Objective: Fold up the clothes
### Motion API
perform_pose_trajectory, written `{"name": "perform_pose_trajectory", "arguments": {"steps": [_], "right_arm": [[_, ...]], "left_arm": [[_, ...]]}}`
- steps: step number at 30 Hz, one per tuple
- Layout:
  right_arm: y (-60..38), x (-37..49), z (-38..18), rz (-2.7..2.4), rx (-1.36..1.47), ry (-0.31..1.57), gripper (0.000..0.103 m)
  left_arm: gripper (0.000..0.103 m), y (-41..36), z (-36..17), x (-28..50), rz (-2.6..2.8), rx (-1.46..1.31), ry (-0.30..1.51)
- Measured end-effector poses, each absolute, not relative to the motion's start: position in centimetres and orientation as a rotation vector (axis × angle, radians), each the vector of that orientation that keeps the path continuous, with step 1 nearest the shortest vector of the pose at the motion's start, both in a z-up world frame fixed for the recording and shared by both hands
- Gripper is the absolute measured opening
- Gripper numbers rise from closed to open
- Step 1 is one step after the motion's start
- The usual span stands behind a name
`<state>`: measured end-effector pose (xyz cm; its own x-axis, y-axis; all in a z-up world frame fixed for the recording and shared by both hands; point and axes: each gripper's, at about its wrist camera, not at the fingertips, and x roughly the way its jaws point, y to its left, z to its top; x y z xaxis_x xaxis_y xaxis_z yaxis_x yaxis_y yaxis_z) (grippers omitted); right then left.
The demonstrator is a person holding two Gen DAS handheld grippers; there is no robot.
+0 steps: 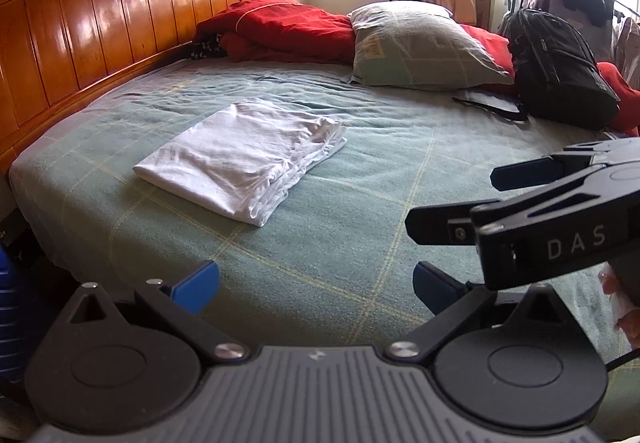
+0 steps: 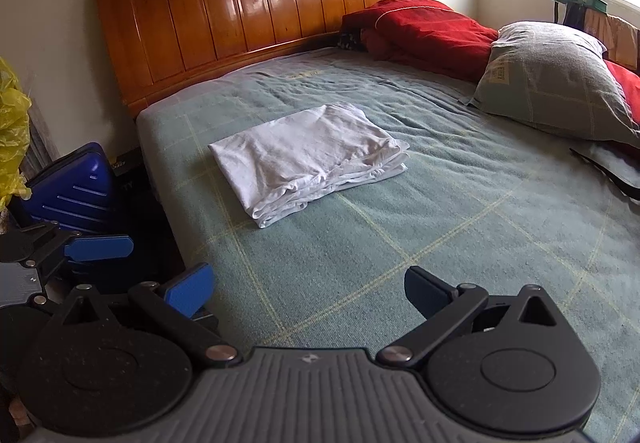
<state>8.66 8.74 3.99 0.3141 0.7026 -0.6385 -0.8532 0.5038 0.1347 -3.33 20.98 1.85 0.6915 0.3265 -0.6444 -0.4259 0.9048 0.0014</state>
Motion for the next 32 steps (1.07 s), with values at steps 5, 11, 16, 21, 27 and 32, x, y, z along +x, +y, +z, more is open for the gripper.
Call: {"name": "perform_pose_trajectory", "arguments": {"steps": [5, 11, 16, 21, 27, 32], "right_arm": [[8.76, 8.68, 3.95, 1.037, -0.242, 0.708, 0.103], [9.0, 8.75, 3.79, 1.034, -0.246, 0.715, 0.103], [9.17, 8.82, 3.63, 1.033, -0.248, 0.72, 0.103], [9.41, 8.88, 3.52, 1.03, -0.253, 0.724, 0.103], [9.35, 8.83, 3.58, 1.029, -0.251, 0.723, 0.103], [9.37, 8.77, 3.61, 1.03, -0.253, 0.722, 0.103]], "left_arm": [[0.102, 21.1, 1.68, -3.21, 0.425, -0.151, 0.7], [0.102, 21.04, 1.42, -3.16, 0.433, -0.132, 0.704], [0.102, 21.22, 1.37, -3.23, 0.422, -0.141, 0.699], [0.102, 21.42, 1.3, -3.21, 0.423, -0.146, 0.697], [0.102, 21.42, 1.39, -3.18, 0.424, -0.146, 0.699], [0.102, 21.39, 1.48, -3.2, 0.425, -0.149, 0.696]]}}
